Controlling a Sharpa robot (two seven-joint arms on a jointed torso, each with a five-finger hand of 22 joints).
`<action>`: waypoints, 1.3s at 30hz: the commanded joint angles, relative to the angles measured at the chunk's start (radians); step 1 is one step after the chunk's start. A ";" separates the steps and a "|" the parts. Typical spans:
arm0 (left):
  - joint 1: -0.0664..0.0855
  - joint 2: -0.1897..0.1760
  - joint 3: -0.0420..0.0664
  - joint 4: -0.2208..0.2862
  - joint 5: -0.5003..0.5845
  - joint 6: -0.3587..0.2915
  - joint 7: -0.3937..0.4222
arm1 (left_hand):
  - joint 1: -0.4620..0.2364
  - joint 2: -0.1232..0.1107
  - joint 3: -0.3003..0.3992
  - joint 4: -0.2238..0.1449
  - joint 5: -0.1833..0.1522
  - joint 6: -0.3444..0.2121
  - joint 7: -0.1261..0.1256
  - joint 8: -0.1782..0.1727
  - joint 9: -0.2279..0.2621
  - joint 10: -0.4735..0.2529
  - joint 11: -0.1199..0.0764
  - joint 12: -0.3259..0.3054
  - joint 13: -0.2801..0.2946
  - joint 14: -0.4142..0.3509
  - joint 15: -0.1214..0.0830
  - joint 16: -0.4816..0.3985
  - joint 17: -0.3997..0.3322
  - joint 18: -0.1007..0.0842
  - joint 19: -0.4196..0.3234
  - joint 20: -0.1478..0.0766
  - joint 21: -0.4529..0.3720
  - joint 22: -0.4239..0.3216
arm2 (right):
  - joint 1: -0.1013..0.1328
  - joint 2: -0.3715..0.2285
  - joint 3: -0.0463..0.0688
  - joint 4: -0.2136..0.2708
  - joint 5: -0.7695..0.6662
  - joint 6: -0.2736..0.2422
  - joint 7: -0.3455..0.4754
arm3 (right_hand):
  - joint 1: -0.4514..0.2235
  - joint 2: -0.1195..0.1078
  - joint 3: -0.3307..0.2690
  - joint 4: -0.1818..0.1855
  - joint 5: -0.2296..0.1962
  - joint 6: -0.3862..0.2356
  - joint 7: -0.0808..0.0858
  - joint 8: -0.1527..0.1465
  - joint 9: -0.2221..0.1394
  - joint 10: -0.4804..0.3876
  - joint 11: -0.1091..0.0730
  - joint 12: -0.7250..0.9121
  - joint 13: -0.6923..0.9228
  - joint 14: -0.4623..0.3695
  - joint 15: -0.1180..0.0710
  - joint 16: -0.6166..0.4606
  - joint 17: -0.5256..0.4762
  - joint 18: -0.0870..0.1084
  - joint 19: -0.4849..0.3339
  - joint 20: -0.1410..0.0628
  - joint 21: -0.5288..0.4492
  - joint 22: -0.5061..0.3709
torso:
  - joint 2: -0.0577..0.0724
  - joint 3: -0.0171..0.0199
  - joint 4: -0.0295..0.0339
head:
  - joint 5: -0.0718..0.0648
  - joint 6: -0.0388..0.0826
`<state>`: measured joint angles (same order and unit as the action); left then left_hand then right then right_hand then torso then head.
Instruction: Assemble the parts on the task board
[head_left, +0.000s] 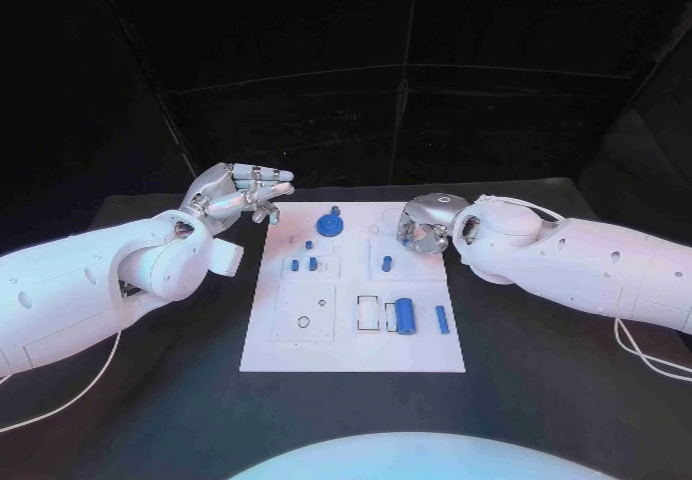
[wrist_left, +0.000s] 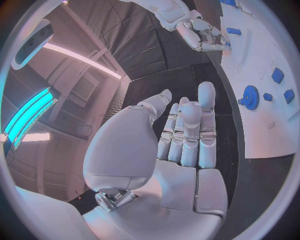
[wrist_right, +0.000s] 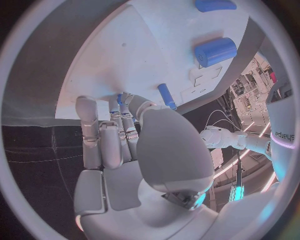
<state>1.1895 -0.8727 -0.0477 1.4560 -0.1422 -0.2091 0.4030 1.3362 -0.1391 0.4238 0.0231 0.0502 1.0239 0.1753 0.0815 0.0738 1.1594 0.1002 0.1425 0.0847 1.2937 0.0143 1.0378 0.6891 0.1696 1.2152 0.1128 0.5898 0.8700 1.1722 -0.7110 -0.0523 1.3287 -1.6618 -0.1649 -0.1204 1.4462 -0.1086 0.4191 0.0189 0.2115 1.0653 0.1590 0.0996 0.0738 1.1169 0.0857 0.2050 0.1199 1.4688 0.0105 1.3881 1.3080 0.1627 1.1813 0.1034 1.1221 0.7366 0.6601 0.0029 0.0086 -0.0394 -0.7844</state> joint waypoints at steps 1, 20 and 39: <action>0.001 0.001 0.001 0.000 0.007 0.013 0.010 | -0.002 0.010 -0.006 0.000 -0.002 -0.003 0.006 -0.004 -0.001 -0.005 0.004 0.007 0.001 -0.008 0.003 -0.005 -0.001 0.011 -0.005 0.002 -0.006 -0.001 | 0.000 0.005 0.000 -0.002 0.003 0.018 0.007 | -0.010 0.000 0.008 0.000 -0.007 0.008 0.000 0.002 0.000 0.008 0.002 -0.008 -0.003 0.051 -0.008 0.003 0.005 -0.013 0.007 0.002 0.005 0.004 | 0.000 -0.0003 0.0002 | -0.002 -0.002; 0.001 0.000 0.001 -0.002 0.007 0.017 0.002 | 0.002 0.010 -0.008 -0.002 -0.002 -0.006 0.008 -0.005 -0.002 -0.009 0.005 0.008 0.002 -0.010 0.004 -0.007 -0.005 0.011 -0.005 0.003 -0.008 -0.003 | -0.012 0.019 0.000 -0.015 -0.002 0.018 -0.006 | -0.011 0.005 0.037 -0.025 -0.005 0.030 -0.004 0.000 0.000 0.036 -0.002 -0.019 -0.018 0.053 -0.011 0.010 0.011 -0.017 0.015 -0.001 0.029 0.034 | -0.002 -0.0014 0.0003 | -0.003 -0.009; 0.001 -0.006 0.001 0.000 0.007 0.016 0.002 | 0.003 0.011 -0.009 -0.003 -0.002 -0.007 0.008 -0.004 -0.002 -0.010 0.006 0.009 0.002 -0.010 0.004 -0.006 -0.005 0.011 -0.005 0.003 -0.009 -0.004 | -0.013 -0.031 0.000 0.058 -0.001 -0.137 0.013 | -0.011 0.010 0.061 -0.047 -0.002 0.040 -0.004 -0.004 -0.001 0.052 -0.004 -0.027 -0.027 0.055 -0.013 0.015 0.014 -0.021 0.023 -0.004 0.049 0.059 | -0.002 -0.0010 0.0015 | -0.004 -0.003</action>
<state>1.1890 -0.8781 -0.0478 1.4543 -0.1399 -0.2032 0.3994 1.3403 -0.1349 0.4211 0.0204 0.0502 1.0204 0.1787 0.0815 0.0722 1.1559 0.1037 0.1471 0.0855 1.2902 0.0180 1.0378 0.6850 0.1692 1.2152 0.1128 0.5858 0.8674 1.1566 -0.7415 -0.0526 1.3798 -1.6629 -0.2403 -0.1245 1.4407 -0.1034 0.4726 -0.0295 0.2067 1.0982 0.1563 0.0996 0.0732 1.1614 0.0841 0.1837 0.0940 1.4687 0.0033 1.3970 1.3076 0.1470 1.1993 0.1002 1.1656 0.7947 0.6580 0.0019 0.0092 -0.0429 -0.7877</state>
